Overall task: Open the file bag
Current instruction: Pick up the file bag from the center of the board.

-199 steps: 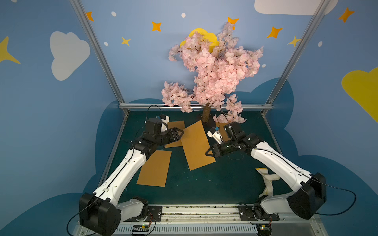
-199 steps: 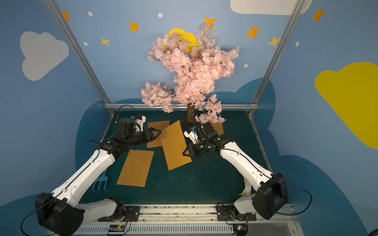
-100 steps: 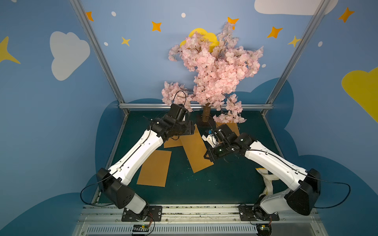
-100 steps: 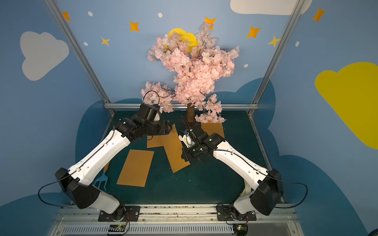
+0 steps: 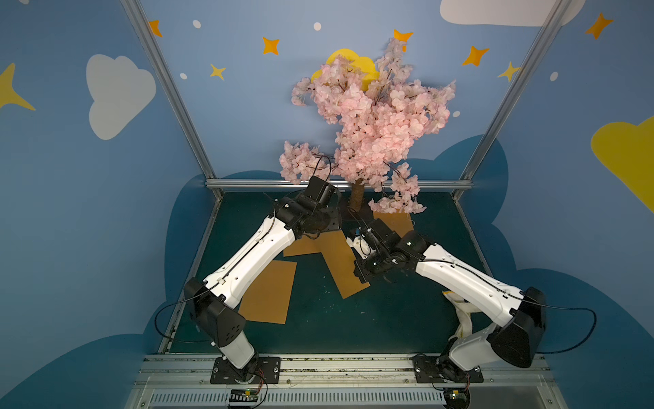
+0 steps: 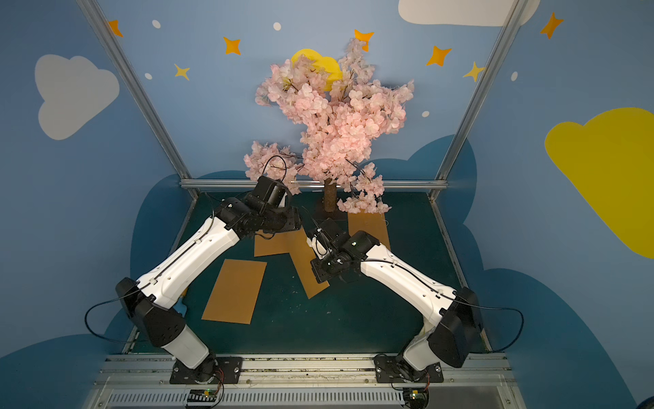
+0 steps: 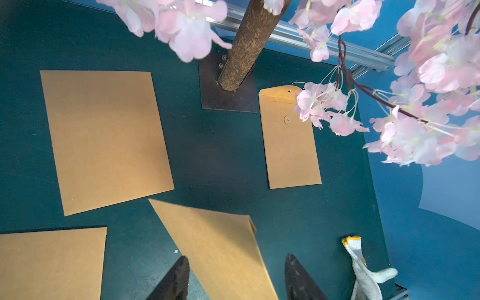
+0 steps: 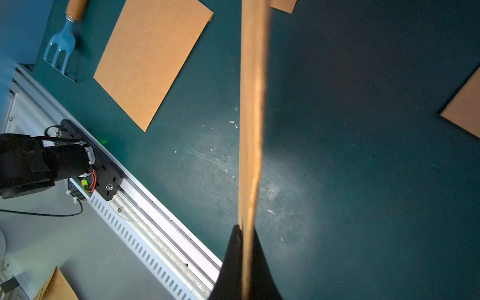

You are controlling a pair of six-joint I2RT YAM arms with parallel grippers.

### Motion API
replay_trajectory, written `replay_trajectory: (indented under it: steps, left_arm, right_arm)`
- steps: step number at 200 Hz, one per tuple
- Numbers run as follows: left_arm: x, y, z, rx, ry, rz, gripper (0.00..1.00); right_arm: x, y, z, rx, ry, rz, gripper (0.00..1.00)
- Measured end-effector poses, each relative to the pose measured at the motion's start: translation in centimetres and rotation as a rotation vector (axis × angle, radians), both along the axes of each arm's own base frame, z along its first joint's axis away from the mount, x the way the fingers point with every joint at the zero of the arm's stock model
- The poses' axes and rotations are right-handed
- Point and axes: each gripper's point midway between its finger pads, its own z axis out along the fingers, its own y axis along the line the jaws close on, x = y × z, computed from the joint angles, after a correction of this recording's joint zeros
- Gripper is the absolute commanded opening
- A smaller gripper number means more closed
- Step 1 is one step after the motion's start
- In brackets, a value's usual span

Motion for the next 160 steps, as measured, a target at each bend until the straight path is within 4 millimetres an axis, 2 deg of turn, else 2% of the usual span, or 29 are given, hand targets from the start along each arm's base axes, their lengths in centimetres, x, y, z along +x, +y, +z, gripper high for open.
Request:
replay_trajectory:
  steps: [59,144,160]
  left_arm:
    - [0.5,-0.6,-1.9,0.015,0.044,0.010,0.53]
    - [1.0,-1.1,-3.6,0.036,0.077,0.010,0.50]
    - [1.1,-1.2,-3.9,0.038,0.083,0.011,0.47]
  right_arm:
    - [0.7,0.5,1.0,0.005,-0.033,-0.006,0.00]
    - [0.7,0.5,0.8,-0.006,-0.041,-0.003,0.00]
    - [0.7,0.5,0.9,-0.008,-0.042,-0.003,0.00]
